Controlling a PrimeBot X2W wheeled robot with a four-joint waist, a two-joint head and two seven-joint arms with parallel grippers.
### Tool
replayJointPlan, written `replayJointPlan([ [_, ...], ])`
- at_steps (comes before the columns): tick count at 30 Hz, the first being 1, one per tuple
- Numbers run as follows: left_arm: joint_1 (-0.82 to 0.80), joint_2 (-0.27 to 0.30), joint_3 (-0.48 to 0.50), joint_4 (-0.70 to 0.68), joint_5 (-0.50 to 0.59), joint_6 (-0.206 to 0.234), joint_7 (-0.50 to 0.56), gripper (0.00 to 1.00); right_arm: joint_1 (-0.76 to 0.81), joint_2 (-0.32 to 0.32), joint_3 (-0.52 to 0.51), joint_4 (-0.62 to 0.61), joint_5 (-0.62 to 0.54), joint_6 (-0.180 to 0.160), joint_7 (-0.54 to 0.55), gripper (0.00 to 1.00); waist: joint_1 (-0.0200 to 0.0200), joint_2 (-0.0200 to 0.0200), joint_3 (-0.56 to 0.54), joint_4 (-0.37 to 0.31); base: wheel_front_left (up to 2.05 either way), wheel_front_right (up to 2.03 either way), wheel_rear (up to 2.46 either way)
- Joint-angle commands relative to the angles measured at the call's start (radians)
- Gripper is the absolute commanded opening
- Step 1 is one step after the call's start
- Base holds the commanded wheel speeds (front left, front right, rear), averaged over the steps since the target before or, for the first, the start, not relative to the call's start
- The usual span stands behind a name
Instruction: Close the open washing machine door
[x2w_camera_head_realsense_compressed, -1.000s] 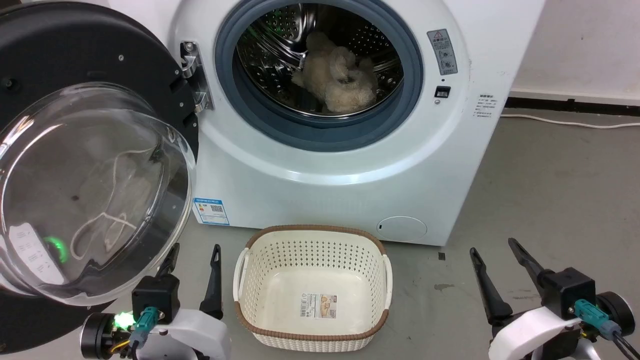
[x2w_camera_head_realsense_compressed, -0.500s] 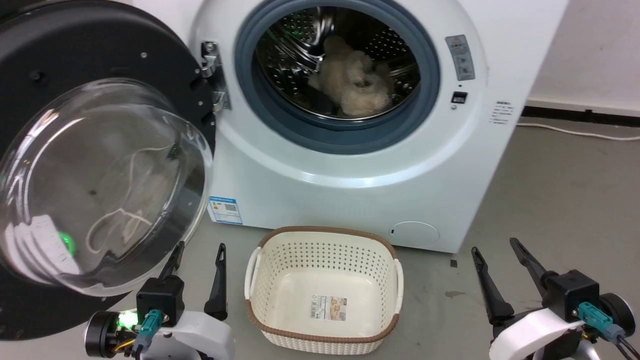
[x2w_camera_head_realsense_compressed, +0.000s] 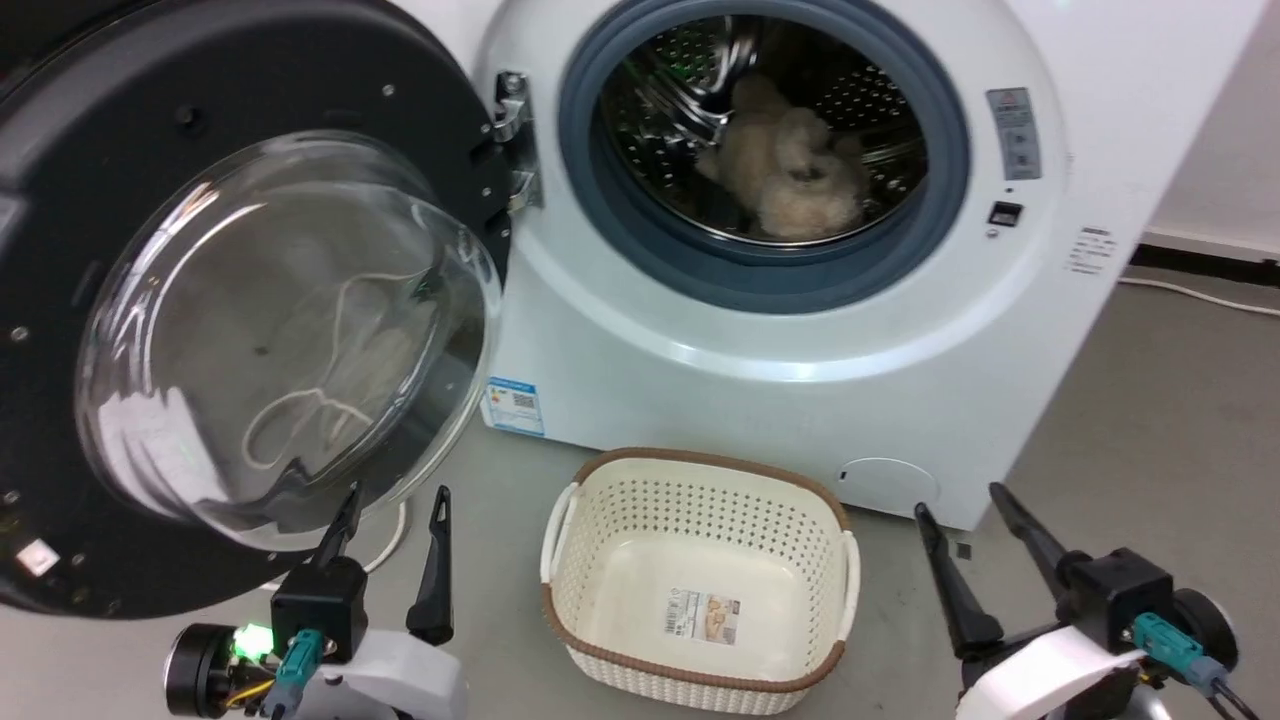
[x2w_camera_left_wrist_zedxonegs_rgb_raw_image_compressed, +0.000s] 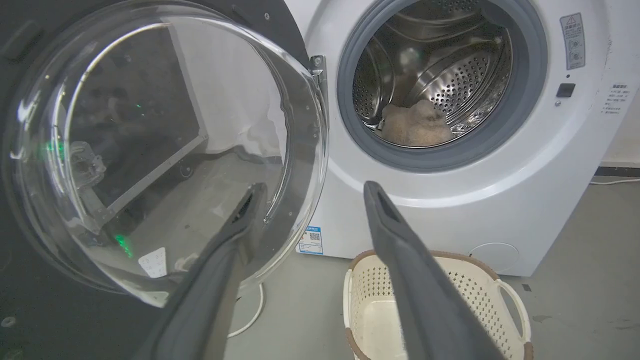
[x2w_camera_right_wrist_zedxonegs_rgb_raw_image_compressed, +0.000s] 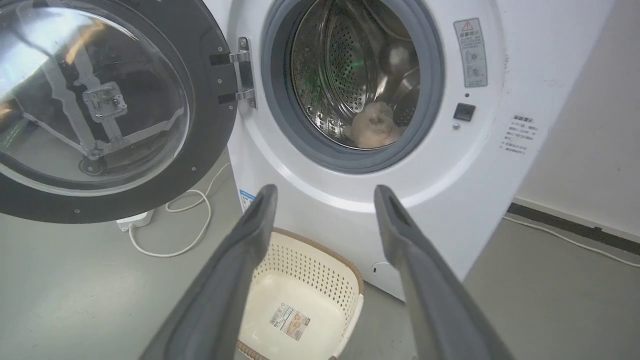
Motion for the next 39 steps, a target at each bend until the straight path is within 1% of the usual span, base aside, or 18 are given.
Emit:
replayJointPlan([
  [1, 0.020, 0.004, -0.001, -0.007, 0.001, 0.008, -0.013, 1.00, -0.002, -0.009, 0.010, 0.009, 0.011, 0.000, -0.012, 1.00, 0.0000, 0.0000, 0.005, 0.012, 0.00, 0.00, 0.00],
  [8, 0.045, 0.007, 0.002, -0.032, 0.001, 0.033, -0.027, 1.00, -0.031, -0.025, 0.058, 0.039, 0.035, 0.000, -0.027, 1.00, 0.0000, 0.0000, 0.012, 0.046, -0.04, -0.04, -0.04],
  [15, 0.058, 0.009, -0.013, -0.045, 0.005, 0.047, -0.042, 1.00, -0.044, -0.041, 0.091, 0.055, 0.058, 0.000, -0.041, 1.00, 0.0000, 0.0000, 0.013, 0.074, -0.18, -0.18, -0.18],
  [28, 0.077, 0.019, -0.036, -0.060, 0.004, 0.075, -0.069, 1.00, -0.050, -0.062, 0.129, 0.074, 0.088, 0.000, -0.068, 1.00, 0.0000, 0.0000, 0.008, 0.126, -0.05, -0.05, -0.05],
  [39, 0.089, 0.032, -0.055, -0.059, -0.002, 0.087, -0.092, 1.00, -0.043, -0.072, 0.147, 0.088, 0.103, 0.000, -0.091, 1.00, 0.0000, 0.0000, 0.001, 0.168, 0.00, 0.00, 0.00],
])
